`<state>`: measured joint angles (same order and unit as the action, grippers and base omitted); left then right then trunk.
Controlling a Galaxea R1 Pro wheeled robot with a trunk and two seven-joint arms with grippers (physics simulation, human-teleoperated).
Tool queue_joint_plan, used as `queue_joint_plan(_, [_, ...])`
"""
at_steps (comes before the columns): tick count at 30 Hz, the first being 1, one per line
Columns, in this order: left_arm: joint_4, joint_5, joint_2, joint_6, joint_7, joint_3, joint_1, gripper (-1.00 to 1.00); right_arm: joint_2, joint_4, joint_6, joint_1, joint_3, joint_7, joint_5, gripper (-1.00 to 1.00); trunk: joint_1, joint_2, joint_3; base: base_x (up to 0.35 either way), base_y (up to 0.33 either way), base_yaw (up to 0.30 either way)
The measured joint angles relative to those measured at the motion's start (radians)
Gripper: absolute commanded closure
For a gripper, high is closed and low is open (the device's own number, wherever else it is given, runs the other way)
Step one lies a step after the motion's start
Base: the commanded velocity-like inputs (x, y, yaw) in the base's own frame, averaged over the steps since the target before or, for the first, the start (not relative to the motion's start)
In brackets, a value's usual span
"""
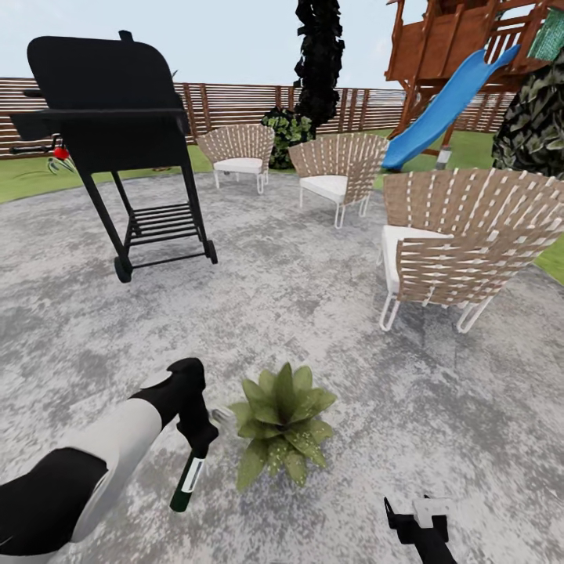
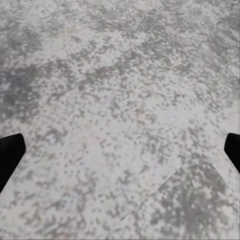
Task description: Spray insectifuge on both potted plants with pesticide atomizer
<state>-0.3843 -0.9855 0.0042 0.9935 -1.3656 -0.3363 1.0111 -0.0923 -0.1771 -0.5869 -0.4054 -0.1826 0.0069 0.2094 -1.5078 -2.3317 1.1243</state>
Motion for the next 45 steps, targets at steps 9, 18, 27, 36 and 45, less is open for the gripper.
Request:
queue_joint_plan(9, [-0.015,0.003,-0.008,-0.010,0.045,0.002,-0.119,1.00,0.000,0.000,0.000,0.000,0.000,0.001,0.000,-1.00,0.000,0.000,0.000,0.018,0.011,-0.177])
queue_joint_plan(18, [-0.030,0.010,0.000,-0.012,0.101,0.011,-0.148,1.00,0.000,0.001,0.000,0.000,-0.001,0.000,0.000,-1.00,0.000,0.000,0.000,0.000,0.087,-0.018])
queue_joint_plan(27, [-0.100,0.012,0.006,-0.010,0.102,0.013,-0.159,1.00,0.000,0.001,0.000,0.000,0.000,0.000,0.000,-1.00,0.000,0.000,0.000,0.000,0.081,0.000])
queue_joint_plan(36, [-0.114,0.017,0.002,-0.013,0.104,0.019,-0.237,1.00,0.000,0.001,0.000,0.000,-0.001,0.000,0.000,-1.00,0.000,0.000,0.000,0.000,0.000,0.000])
queue_joint_plan(45, [-0.211,0.106,-0.008,-0.011,0.098,0.012,-0.238,1.00,0.000,0.001,0.000,0.000,0.000,0.002,0.000,-1.00,0.000,0.000,0.000,0.000,0.000,0.000])
